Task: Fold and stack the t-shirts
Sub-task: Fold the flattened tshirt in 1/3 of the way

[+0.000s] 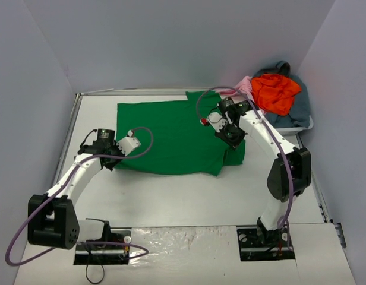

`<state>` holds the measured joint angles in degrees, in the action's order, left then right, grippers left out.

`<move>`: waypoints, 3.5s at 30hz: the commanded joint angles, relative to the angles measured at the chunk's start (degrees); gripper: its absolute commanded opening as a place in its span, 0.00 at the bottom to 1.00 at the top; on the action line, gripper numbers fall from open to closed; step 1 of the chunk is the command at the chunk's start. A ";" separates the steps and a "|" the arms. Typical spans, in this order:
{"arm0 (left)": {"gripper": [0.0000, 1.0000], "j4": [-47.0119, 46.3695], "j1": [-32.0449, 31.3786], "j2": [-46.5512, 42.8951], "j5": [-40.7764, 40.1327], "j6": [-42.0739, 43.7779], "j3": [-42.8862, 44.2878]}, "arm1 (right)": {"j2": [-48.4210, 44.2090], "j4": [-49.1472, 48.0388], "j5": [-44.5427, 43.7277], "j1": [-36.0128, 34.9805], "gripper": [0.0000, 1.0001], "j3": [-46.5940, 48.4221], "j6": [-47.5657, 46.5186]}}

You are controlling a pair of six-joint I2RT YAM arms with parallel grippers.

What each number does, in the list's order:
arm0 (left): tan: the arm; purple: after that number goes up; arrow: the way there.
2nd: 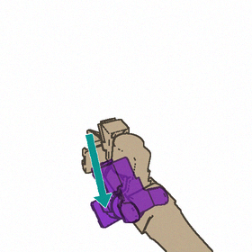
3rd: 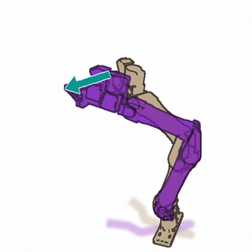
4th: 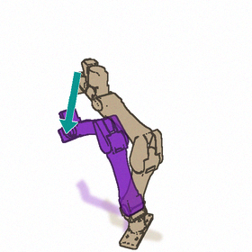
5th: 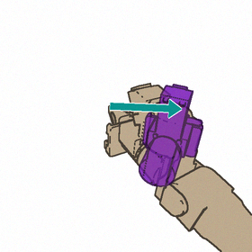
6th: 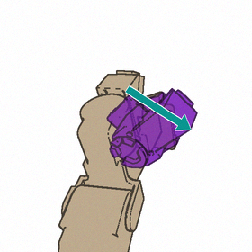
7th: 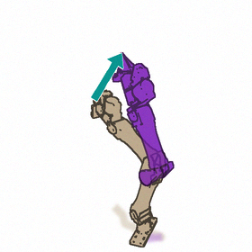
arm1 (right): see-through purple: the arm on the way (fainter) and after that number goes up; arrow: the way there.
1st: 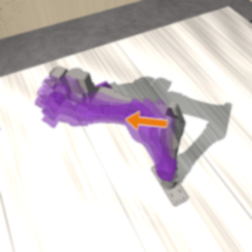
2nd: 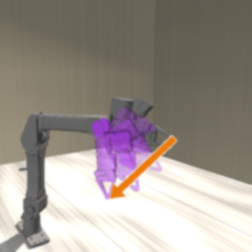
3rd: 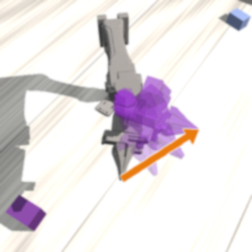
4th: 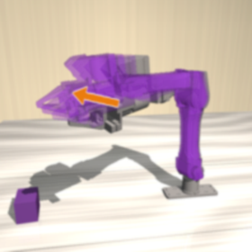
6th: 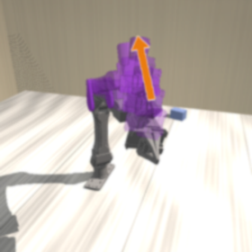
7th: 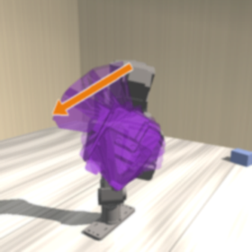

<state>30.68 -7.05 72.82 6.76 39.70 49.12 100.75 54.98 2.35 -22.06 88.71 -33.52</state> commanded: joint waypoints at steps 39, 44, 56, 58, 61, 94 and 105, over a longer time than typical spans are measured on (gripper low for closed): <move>0.02 -1.06 3.80 29.13 -2.02 3.80 24.00 | 39.87 1.45 -6.39 2.03 0.00 48.05 -2.17; 0.02 -1.50 3.80 30.98 -3.16 3.80 24.70 | 40.84 0.48 -6.39 2.11 0.00 48.93 -2.08; 0.02 -1.50 3.80 30.98 -4.48 3.80 25.93 | 39.96 -2.07 -7.27 2.55 0.00 50.16 -0.58; 0.02 -1.50 3.80 31.16 -4.74 3.80 26.02 | 40.58 -2.25 -7.54 2.55 0.00 50.34 -0.50; 0.02 -1.67 3.80 31.33 -5.18 3.89 26.11 | 41.28 -2.69 -7.71 2.64 0.00 50.77 -0.23; 0.86 -5.10 2.83 12.36 -16.35 -9.37 20.93 | 22.92 -10.15 -0.25 2.38 0.54 26.01 4.07; 0.86 -1.32 2.92 5.68 -15.29 -16.58 17.24 | 14.74 -10.60 6.17 -2.72 0.47 11.32 1.26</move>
<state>27.24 -4.01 82.04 -7.99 26.50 66.81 117.97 43.20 6.09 -23.11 101.80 -31.18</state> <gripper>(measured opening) 0.860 0.481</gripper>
